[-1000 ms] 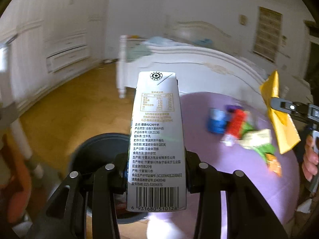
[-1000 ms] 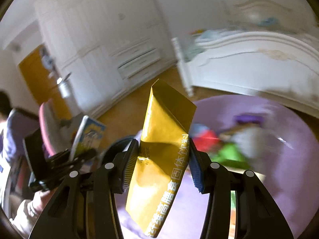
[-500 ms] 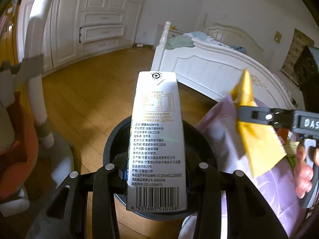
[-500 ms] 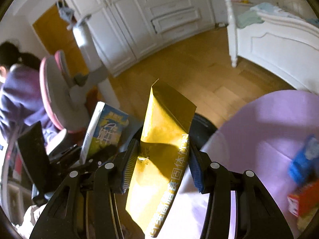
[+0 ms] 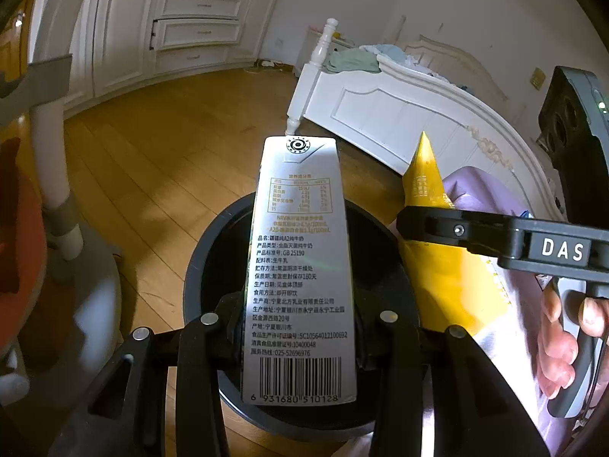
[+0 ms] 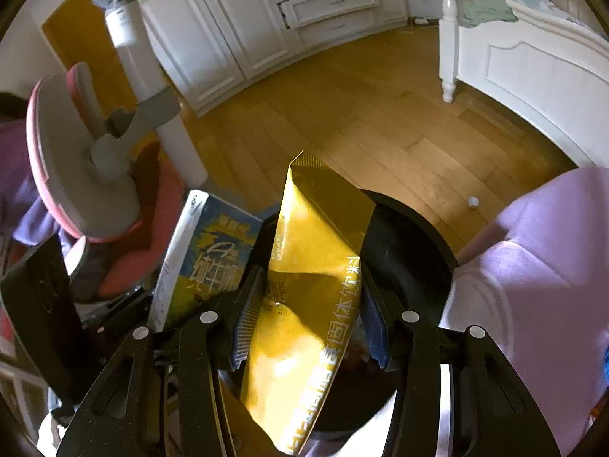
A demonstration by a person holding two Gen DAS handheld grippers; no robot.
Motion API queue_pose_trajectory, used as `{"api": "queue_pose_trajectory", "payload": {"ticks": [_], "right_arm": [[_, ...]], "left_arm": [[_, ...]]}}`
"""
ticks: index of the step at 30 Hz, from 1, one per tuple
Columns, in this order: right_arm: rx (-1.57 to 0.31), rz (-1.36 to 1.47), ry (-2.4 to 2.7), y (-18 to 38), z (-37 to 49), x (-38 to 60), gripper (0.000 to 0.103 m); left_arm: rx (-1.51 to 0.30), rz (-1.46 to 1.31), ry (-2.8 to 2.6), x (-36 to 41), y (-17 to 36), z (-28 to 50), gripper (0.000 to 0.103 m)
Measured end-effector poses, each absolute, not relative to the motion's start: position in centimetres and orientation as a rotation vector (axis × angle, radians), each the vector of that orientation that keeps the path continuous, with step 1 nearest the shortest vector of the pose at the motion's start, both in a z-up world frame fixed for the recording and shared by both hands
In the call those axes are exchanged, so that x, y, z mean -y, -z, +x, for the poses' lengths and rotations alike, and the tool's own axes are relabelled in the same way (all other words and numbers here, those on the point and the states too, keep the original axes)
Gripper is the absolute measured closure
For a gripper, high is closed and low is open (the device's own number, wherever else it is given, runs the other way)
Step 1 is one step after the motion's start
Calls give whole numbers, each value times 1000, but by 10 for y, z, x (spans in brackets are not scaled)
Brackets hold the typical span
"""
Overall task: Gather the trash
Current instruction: 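Carry both items over the black bin and open both tools to drop them, then grasp the red carton with the left tool while the right tool grasps the beige packet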
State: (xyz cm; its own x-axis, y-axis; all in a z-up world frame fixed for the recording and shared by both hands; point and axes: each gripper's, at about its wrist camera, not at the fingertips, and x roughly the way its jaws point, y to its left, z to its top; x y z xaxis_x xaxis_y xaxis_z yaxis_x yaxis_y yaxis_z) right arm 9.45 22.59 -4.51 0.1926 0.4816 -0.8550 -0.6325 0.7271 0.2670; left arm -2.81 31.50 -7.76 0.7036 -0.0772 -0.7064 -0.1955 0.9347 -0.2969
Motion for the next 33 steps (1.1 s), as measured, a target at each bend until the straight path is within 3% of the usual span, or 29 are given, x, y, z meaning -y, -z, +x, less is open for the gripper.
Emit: {"api": "queue_pose_trajectory", "payload": {"ticks": [8,10,13,14,25,27,28,33], "right_arm": [[-1149,-152,-782,50,99,-231,53],[-1151,-150,-782,50,100,-230,48],[-1134,-139,-786,46,98,-229,31],[-1127,-137,-787,45,97,-228,30],[-1063,64,-812,15,87,-157,30],[-1034,104,-810,5,82,-136,30],[-1014,127,-806,-1,78,-121,30],[-903,188,-773,-31,67,-49,30]], "left_arm": [[-813,-359,-62,-309,81,-22,60],[-820,-358,-63,-308,81,-21,60],[-817,-357,-69,-308,77,-22,45],[-812,-357,-70,-309,76,-23,41],[-790,-307,-46,-280,47,-30,40],[-782,-292,-23,-267,37,-27,35],[-776,-285,-14,-261,33,-26,27],[-727,-204,107,-206,4,-16,23]]}}
